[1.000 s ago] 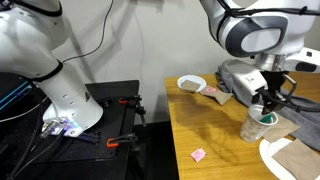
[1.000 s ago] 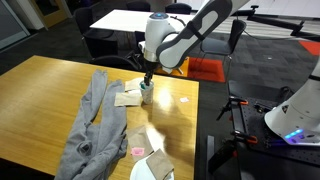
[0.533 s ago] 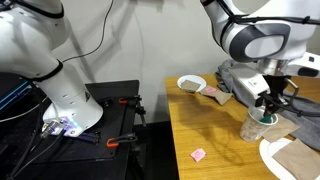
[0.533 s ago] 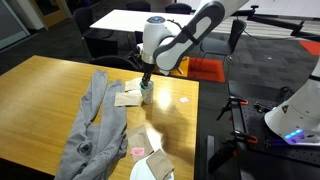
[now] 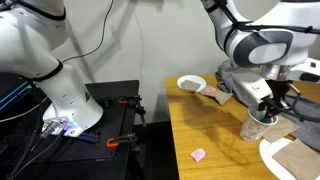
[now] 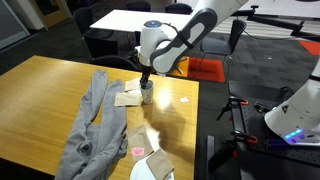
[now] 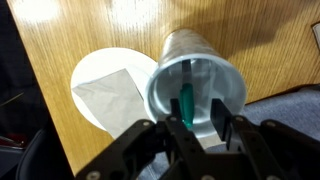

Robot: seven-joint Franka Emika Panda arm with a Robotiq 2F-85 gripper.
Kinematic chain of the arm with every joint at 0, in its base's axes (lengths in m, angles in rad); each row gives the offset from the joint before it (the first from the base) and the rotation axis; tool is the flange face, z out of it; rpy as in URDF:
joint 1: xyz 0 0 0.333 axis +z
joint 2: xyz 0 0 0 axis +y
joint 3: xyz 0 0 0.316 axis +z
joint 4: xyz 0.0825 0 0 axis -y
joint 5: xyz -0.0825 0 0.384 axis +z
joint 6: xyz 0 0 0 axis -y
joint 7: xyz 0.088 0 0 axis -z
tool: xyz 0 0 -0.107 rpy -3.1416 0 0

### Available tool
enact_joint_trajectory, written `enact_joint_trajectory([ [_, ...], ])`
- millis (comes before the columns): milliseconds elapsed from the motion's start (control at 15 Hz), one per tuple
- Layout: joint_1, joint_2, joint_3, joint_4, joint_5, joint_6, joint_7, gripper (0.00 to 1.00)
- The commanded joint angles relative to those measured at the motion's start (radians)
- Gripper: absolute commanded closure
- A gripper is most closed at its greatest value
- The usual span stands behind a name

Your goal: Take the green marker out of the cup and set it on the table

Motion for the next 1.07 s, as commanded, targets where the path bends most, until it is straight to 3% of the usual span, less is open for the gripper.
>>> enact_joint_trajectory([
  [0,0.014,0.031,-0.011,0.042,-0.006,-0.002,0.036,0.68],
  [600,0.023,0.068,-0.019,0.077,-0.013,-0.009,0.042,0.74],
  [1000,0.040,0.085,-0.038,0.090,-0.022,-0.005,0.053,0.72],
])
